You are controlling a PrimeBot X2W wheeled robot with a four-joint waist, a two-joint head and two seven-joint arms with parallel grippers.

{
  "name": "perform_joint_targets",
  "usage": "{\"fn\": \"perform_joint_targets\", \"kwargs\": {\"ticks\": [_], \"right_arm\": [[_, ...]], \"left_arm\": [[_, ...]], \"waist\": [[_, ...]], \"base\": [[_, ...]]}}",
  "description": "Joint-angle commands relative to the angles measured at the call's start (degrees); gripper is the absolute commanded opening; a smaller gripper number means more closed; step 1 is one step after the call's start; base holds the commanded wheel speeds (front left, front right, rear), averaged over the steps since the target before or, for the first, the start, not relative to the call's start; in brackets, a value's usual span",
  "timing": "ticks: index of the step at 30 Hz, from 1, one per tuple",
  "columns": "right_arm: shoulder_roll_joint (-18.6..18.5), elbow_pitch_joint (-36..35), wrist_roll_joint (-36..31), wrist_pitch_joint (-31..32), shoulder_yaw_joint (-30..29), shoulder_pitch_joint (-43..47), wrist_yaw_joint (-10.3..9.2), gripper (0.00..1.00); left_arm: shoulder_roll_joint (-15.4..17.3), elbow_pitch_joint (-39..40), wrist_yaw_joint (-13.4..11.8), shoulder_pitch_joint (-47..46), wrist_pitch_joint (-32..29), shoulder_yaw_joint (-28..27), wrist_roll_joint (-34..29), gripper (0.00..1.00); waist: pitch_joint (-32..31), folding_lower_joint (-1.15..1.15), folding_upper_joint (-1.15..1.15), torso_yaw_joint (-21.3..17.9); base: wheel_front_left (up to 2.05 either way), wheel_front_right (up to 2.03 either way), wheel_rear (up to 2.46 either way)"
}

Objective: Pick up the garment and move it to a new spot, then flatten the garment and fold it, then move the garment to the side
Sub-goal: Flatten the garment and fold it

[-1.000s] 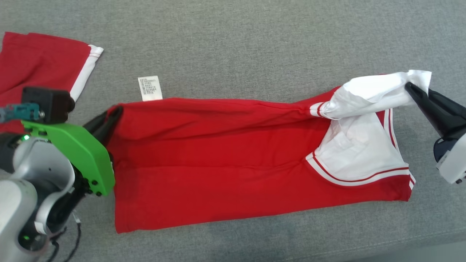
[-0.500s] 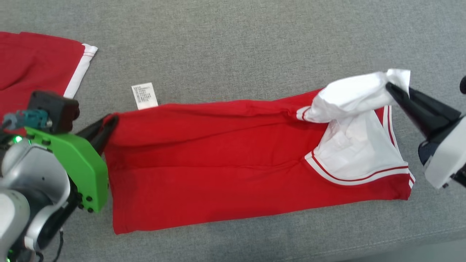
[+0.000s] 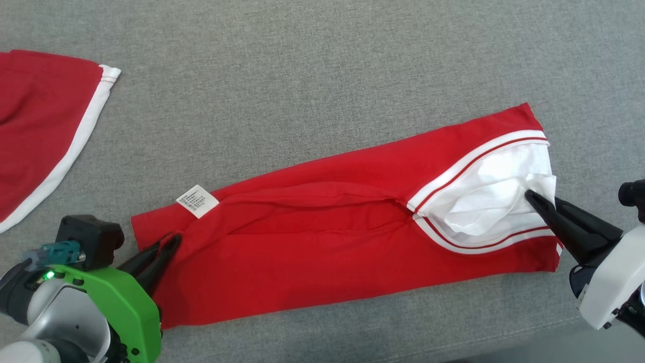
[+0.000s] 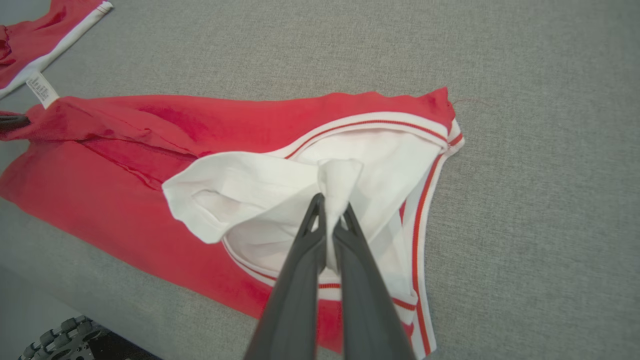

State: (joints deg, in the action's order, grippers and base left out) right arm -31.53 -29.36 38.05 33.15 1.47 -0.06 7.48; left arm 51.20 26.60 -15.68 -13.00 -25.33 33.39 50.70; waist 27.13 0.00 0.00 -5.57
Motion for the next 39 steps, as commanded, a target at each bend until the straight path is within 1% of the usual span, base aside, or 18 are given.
{"fn": "perform_joint_targets", "kwargs": {"ticks": [1,7,11,14,16,17,18,19,20,23,25,27,30,33,35,38,39], "right_arm": [[0.4,0.4,-0.3,-0.8,0.2,0.7,0.02,0.00],[0.8,0.3,-0.1,-1.5,0.0,1.3,0.02,0.00],[1.1,0.4,0.4,-1.1,0.5,2.4,0.02,0.00],[1.0,1.5,0.6,-0.9,1.3,2.8,0.02,0.00],[0.7,2.3,0.2,-0.4,1.8,2.9,0.02,0.00],[0.4,2.3,-0.2,-0.5,2.0,2.8,0.02,0.00],[0.4,2.6,-0.7,-0.8,1.9,2.5,0.02,0.13],[0.1,2.9,-0.9,-0.5,2.1,2.4,0.02,0.48],[0.1,3.0,-0.8,0.0,2.2,2.7,0.02,1.00],[0.2,2.7,0.0,1.3,0.6,3.3,0.02,1.00],[0.4,2.2,1.0,3.0,-1.6,3.6,0.02,1.00],[1.0,2.0,2.7,5.4,-4.6,3.1,0.02,1.00],[0.5,2.3,4.1,9.8,-8.1,0.5,0.02,1.00],[1.5,5.2,4.3,13.2,-9.2,-3.2,0.02,1.00],[2.1,8.3,3.2,15.2,-8.3,-5.3,0.02,1.00],[3.5,13.0,1.5,17.0,-7.4,-7.7,0.02,1.00],[3.8,14.6,0.9,17.4,-7.2,-8.1,0.02,1.00]], "left_arm": [[0.6,0.0,-0.7,1.4,1.2,-0.9,0.3,0.00],[2.1,0.9,-2.0,3.3,4.3,-4.1,1.1,0.00],[3.3,2.1,-2.7,4.8,5.0,-5.5,2.0,0.00],[2.6,2.2,-1.9,7.0,4.6,-3.9,2.5,0.00],[2.3,1.5,-1.9,7.9,4.5,-2.8,2.2,0.00],[2.0,1.1,-2.0,8.1,4.8,-2.5,2.2,0.05],[1.8,0.7,-2.2,8.4,5.1,-2.4,1.9,0.36],[1.6,0.2,-2.1,8.6,5.3,-2.0,1.7,0.69],[1.2,-0.3,-2.0,8.9,5.4,-1.7,1.6,1.00],[0.7,-0.8,-2.3,9.2,6.1,-1.2,1.1,1.00],[0.7,-0.7,-3.0,9.7,6.9,-1.2,0.3,1.00],[1.1,0.2,-4.6,10.6,7.9,-1.7,-0.5,1.00],[1.3,2.4,-7.6,11.8,10.2,-3.1,-2.6,1.00],[0.1,4.0,-11.0,11.7,14.5,-5.7,-4.7,1.00],[-1.1,3.8,-12.7,11.0,17.7,-7.3,-6.6,1.00],[-2.8,2.8,-14.3,10.7,22.0,-8.8,-8.1,1.00],[-3.7,2.4,-14.4,11.2,23.0,-8.8,-7.9,1.00]], "waist": [[0.2,0.00,0.00,-0.3],[-0.2,0.00,0.00,-0.3],[-0.4,0.00,0.00,-0.4],[-0.1,0.00,0.00,-0.5],[0.0,0.00,0.00,-0.7],[0.0,0.00,0.00,-0.7],[-0.1,0.00,0.00,-0.7],[-0.2,0.00,0.00,-0.7],[-0.3,0.00,0.00,-0.6],[-1.0,0.00,0.00,-0.5],[-1.5,0.00,0.00,-0.5],[-2.0,0.00,0.00,-0.5],[-2.4,0.00,0.00,-0.3],[-2.3,0.00,0.00,0.6],[-2.3,0.00,0.00,1.7],[-2.3,0.00,0.00,3.7],[-2.3,0.00,0.00,4.3]], "base": [[0.00,0.00,0.00],[0.00,0.00,0.00],[0.00,0.00,0.00],[0.00,0.00,0.00],[0.00,0.00,0.00],[0.00,0.00,0.00],[0.00,0.00,0.00],[0.00,0.00,0.00],[0.00,0.00,0.00],[0.00,0.00,0.00],[0.00,0.00,0.00],[0.00,0.00,0.00],[0.00,0.00,0.00],[0.00,0.00,0.00],[0.00,0.00,0.00],[0.00,0.00,0.00],[0.00,0.00,0.00]]}}
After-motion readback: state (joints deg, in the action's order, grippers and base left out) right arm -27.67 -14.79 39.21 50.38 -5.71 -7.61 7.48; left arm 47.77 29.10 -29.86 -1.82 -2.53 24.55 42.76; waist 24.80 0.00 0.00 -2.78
